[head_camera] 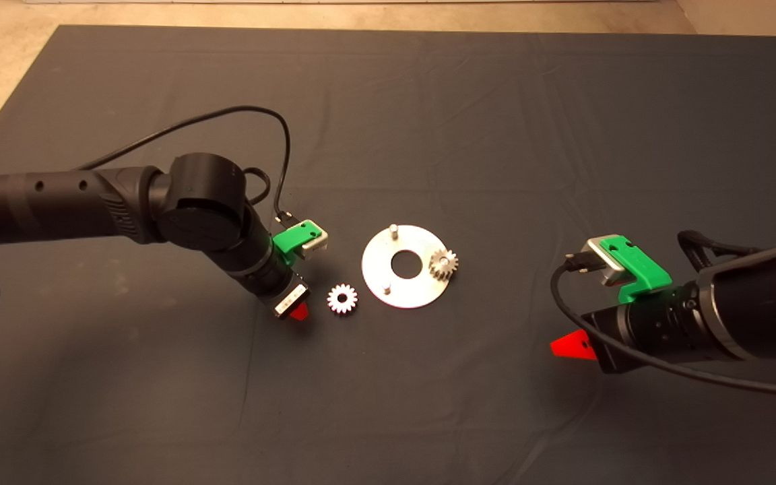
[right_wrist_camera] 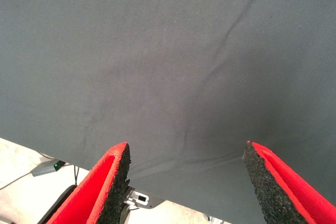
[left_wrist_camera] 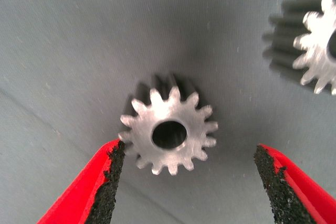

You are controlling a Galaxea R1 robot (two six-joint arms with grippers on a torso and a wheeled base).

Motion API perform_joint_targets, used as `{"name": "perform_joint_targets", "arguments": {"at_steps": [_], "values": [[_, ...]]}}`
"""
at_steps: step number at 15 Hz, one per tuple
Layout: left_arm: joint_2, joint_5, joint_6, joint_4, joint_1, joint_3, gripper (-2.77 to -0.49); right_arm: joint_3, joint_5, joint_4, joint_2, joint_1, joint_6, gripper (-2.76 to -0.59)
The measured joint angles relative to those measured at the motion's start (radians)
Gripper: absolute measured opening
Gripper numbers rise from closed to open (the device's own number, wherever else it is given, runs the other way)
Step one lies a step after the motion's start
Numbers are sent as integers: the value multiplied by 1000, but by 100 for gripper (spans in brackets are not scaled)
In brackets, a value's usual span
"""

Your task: Install three planetary gears onto the carrier pins

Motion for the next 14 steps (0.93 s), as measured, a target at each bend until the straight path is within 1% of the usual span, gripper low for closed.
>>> {"name": "perform_joint_targets", "arguments": {"at_steps": [1, 3, 7, 8, 10, 11, 13, 14], "values": [[0, -3, 1, 3, 0, 0, -151, 0, 0, 0, 0, 0, 1, -175], [0, -6, 20, 11, 0, -3, -151, 0, 0, 0, 0, 0, 1, -175], [0, -6, 26, 14, 0, -19, -151, 0, 0, 0, 2, 0, 1, -175], [1, -7, 29, 14, 0, -24, -140, 0, 0, 0, 2, 0, 1, -175], [4, -7, 45, 16, 0, -26, -138, 0, 0, 0, 2, 0, 1, -175], [7, -8, 46, 17, 0, -26, -138, 0, 0, 0, 2, 0, 2, -175], [11, -11, 47, 17, 0, -26, -122, 0, 0, 0, 2, 0, 2, -175], [11, -11, 47, 17, 0, -26, -122, 0, 0, 0, 2, 0, 2, -175]]}}
